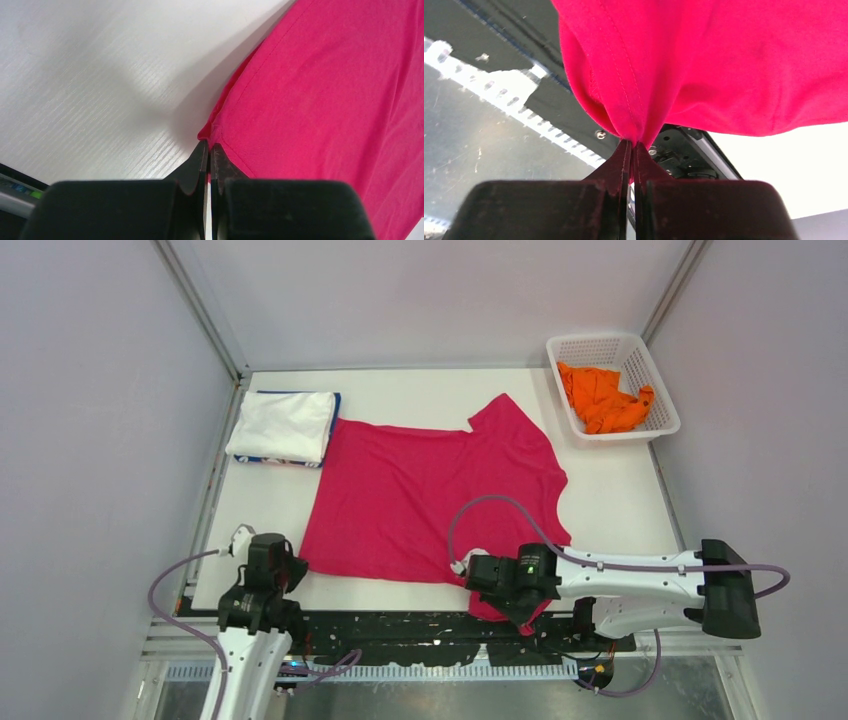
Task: Fold and stack the t-shirts
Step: Fold the flattened tshirt in 1/3 of the way
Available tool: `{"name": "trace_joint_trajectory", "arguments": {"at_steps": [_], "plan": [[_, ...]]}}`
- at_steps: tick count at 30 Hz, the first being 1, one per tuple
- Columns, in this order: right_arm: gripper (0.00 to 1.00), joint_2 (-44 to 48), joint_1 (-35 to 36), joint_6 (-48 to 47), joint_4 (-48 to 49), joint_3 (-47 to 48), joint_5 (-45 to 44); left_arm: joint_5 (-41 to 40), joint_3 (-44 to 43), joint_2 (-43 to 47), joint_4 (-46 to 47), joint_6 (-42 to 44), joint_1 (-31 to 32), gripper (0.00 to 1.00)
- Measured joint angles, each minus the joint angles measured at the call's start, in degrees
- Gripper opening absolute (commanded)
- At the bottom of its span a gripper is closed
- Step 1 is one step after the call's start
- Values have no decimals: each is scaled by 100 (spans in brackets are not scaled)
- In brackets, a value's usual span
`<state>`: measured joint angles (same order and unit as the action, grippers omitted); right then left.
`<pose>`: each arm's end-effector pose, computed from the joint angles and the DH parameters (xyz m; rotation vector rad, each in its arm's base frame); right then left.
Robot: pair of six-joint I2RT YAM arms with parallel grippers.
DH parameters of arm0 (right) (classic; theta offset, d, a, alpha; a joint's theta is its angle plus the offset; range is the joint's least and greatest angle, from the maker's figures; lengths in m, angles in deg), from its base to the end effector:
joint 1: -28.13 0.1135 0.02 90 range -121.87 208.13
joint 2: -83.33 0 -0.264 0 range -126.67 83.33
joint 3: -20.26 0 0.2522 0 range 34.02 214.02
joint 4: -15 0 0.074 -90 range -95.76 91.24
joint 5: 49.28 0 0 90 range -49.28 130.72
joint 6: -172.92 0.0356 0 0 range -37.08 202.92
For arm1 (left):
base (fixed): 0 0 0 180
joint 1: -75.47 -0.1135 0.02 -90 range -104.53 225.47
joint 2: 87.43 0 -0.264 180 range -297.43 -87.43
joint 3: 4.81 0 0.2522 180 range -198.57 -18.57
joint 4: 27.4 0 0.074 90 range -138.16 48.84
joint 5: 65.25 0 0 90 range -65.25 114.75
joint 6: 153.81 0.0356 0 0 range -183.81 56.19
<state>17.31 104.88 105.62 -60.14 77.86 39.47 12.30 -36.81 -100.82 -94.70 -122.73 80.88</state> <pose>0.0407 0.1697 0.2089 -1.3844 2.7181 0.1094 0.0744 0.0007 0.1734 -1.1727 2.1061 -0.2610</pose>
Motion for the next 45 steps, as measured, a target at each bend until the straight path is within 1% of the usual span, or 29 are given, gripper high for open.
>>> {"name": "trace_joint_trajectory", "arguments": {"at_steps": [4, 11, 17, 20, 22, 28, 34, 39, 43, 45], "plan": [[5, -122, -199, 15, 11, 66, -431, 46, -131, -345, 153, 125, 0, 0], [5, -177, -1233, -118, 68, 391, -1001, 203, -492, -1335, 870, 382, 9, 0], [5, -186, -2103, -317, 52, 868, -1198, 238, -857, -2162, 1482, 533, 11, 0], [5, -232, -2382, -483, 44, 1211, -1318, 258, -1021, -2490, 1735, 590, 11, 0], [5, -284, -2485, -675, 68, 1469, -1600, 262, -1156, -2767, 1886, 656, 11, 0], [5, -352, -2601, -1613, 365, 1816, -2437, 260, -1392, -3445, 2245, 737, 11, 0], [5, -496, -2848, -2739, 1102, 1829, -2990, 221, -1635, -4017, 2500, 841, 11, 0], [5, -713, -3250, -3482, 1781, 1834, -3051, 219, -1985, -4708, 2741, 977, 11, 0], [5, -1169, -3580, -4085, 2247, 1869, -2896, 195, -2385, -5477, 2909, 1016, 11, 0], [5, -1480, -3729, -4387, 2446, 1917, -2791, 162, -2538, -5810, 2992, 1005, 11, 15]]}}
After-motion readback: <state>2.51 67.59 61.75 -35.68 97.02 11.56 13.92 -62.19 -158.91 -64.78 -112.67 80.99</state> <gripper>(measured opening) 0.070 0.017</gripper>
